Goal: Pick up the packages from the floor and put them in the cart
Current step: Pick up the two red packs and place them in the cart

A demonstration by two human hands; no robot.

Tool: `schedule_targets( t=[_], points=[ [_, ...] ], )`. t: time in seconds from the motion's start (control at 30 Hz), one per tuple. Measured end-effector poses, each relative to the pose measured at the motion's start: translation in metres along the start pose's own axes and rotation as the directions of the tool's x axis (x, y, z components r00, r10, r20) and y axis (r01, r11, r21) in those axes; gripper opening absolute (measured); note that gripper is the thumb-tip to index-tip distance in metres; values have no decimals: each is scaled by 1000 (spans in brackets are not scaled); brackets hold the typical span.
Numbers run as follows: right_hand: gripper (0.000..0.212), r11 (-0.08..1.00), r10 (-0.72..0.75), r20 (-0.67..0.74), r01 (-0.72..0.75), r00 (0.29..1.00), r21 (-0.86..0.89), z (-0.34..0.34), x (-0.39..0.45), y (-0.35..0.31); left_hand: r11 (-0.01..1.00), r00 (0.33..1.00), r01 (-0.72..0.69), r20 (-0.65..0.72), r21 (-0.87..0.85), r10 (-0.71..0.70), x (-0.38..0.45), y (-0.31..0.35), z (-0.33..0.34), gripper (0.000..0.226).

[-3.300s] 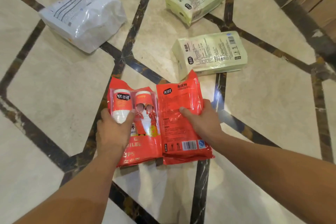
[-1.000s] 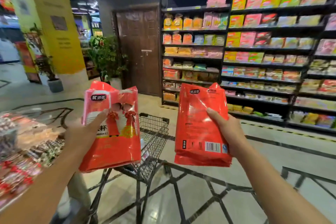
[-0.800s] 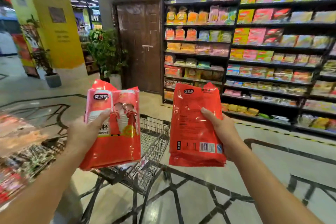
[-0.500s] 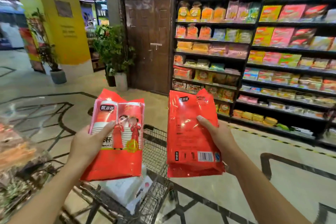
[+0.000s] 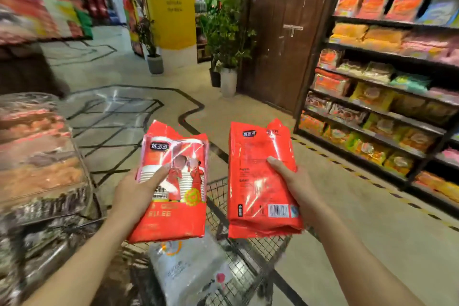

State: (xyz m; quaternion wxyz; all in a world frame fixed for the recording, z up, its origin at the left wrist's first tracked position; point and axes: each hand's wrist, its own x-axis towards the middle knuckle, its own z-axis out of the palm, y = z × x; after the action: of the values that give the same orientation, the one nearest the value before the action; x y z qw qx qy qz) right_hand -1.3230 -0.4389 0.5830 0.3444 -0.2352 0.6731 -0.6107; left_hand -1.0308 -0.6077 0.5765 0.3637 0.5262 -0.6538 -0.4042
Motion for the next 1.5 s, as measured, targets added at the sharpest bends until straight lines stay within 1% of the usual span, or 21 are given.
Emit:
schedule_targets(
  t=[0.07,0.17,0.23,0.3,0.37,0.47,0.5,0.6,0.73,0.77,0.87,0.9,1.0,1.03,1.1,1.17,1.23,1.3,1.4,1.43,1.5],
  points=[
    [65,999,46,63,-45,997,-8,4,51,14,996,995,94,-45,13,-93,20,-13,18,38],
    [88,992,126,162,-121,979,-37,15,117,38,966,960,258,-113,14,-255,34,-42,36,49],
    [82,983,176,217,-161,960,-87,25,152,56,941,921,337,-203,-11,-332,40,-63,43,58],
    [61,971,225,237,-198,945,-132,40,177,80,903,870,430,-261,-15,-418,41,-85,49,53],
    [47,948,306,279,-264,910,-180,57,191,110,849,808,528,-298,-17,-509,36,-112,60,62],
    [64,898,429,361,-346,828,-273,91,200,165,757,718,653,-331,18,-612,23,-171,80,87],
    [60,878,465,376,-362,802,-313,101,198,181,723,689,691,-328,26,-647,16,-187,86,84],
    [39,832,523,387,-357,759,-423,128,189,232,614,562,787,-341,-61,-754,-2,-222,105,54],
    [53,774,596,415,-353,687,-526,153,182,276,550,516,832,-255,-79,-818,-16,-265,124,47],
    [57,764,602,404,-351,688,-542,155,183,283,542,507,835,-248,-94,-825,-17,-272,125,48],
    [93,734,623,357,-363,696,-573,157,190,301,522,482,841,-246,-139,-841,-17,-284,124,49],
    [96,720,637,365,-356,679,-596,158,190,306,517,476,846,-248,-132,-844,-17,-284,124,48],
    [78,668,682,397,-301,614,-681,168,189,302,525,493,850,-299,-32,-817,-16,-285,127,61],
    [81,657,681,403,-268,611,-704,171,191,301,524,502,851,-336,28,-797,-18,-283,129,70],
    [109,636,670,419,-182,613,-750,177,198,304,525,555,828,-412,195,-723,-18,-275,134,84],
    [142,588,692,432,-104,578,-802,184,199,301,493,600,800,-446,343,-664,-15,-265,132,90],
    [134,559,728,422,-110,540,-822,189,196,288,466,641,757,-388,458,-661,-13,-253,124,93],
    [132,555,702,439,-45,562,-830,188,195,276,462,697,674,-288,577,-657,-16,-248,111,93],
    [143,474,608,481,198,631,-858,176,207,261,464,787,510,-177,724,-591,-15,-233,87,84],
    [139,459,546,536,306,644,-834,172,210,250,452,808,473,-167,756,-565,-13,-224,79,78],
    [127,426,441,646,488,623,-762,172,216,215,433,836,416,-149,799,-528,-8,-207,65,71]
  ],
)
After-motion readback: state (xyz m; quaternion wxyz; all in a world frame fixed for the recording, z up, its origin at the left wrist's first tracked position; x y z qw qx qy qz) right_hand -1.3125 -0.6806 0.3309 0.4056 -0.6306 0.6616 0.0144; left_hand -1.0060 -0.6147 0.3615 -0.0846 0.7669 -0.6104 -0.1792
